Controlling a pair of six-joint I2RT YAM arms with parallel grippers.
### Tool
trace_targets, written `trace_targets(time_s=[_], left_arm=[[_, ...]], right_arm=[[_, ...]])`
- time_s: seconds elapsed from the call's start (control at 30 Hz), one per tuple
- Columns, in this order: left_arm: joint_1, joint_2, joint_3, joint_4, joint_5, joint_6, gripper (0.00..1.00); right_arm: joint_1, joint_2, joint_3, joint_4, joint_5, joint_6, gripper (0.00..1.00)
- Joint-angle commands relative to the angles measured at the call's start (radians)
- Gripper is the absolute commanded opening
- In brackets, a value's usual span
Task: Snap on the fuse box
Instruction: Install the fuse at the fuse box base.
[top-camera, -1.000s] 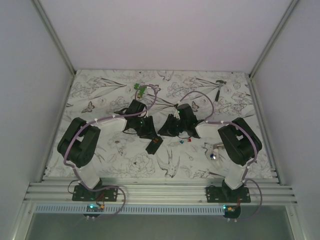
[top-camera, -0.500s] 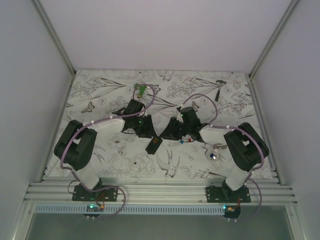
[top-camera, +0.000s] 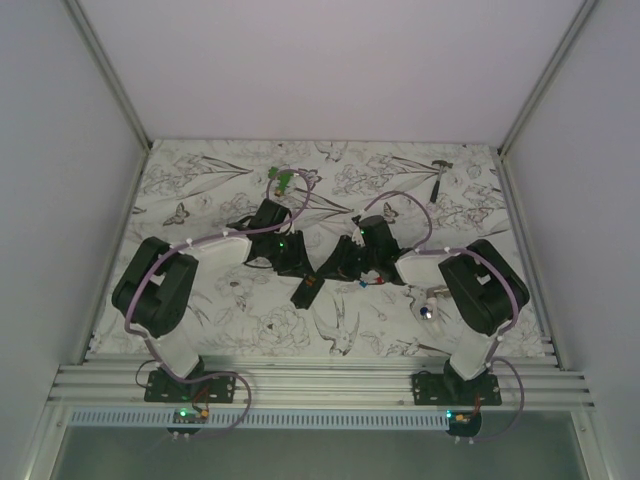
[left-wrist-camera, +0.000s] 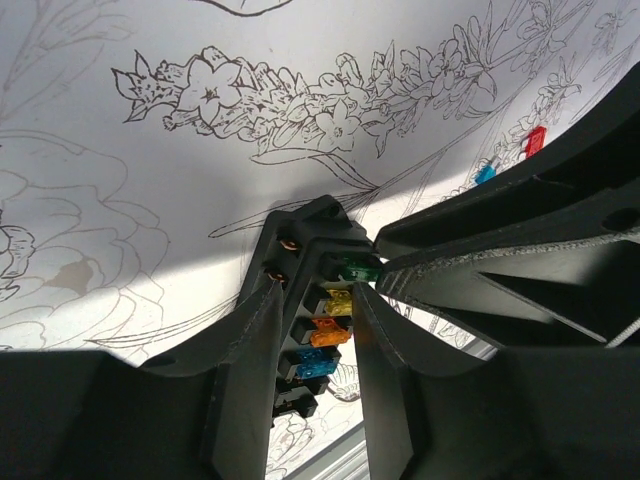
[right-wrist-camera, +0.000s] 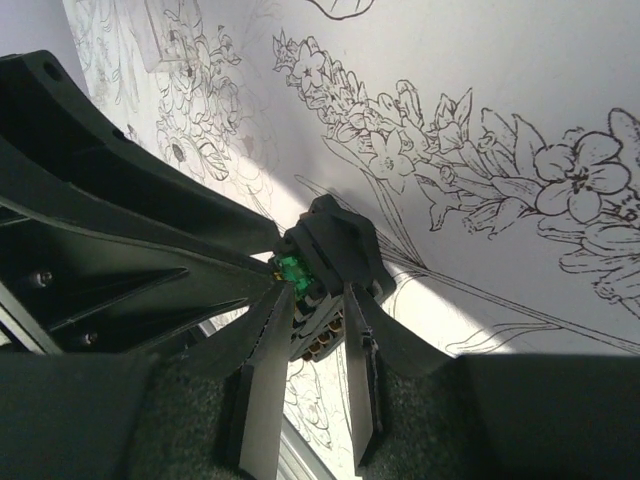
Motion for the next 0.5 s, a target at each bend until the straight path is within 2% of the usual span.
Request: trace_targets(time_s=[0.0,0.23,0.47], left_arm=[[-0.003,0.026,0.024,-0.003,0.012,-0.007,0.36],[-0.008,0.043,0.025,-0.001,0.018,-0.01,0.34],[-0.014,0.056,0.018,0.001,0.008,-0.011,0.31]], right_arm=[[-0.002,0.024,0.002,0.046,-0.012,0.022,0.31],[0.0,0.04,0.003,0.044,-0.012,0.022,0.27],[0.019,0.043,0.032,-0.05,0.016,-0.044,0.25]])
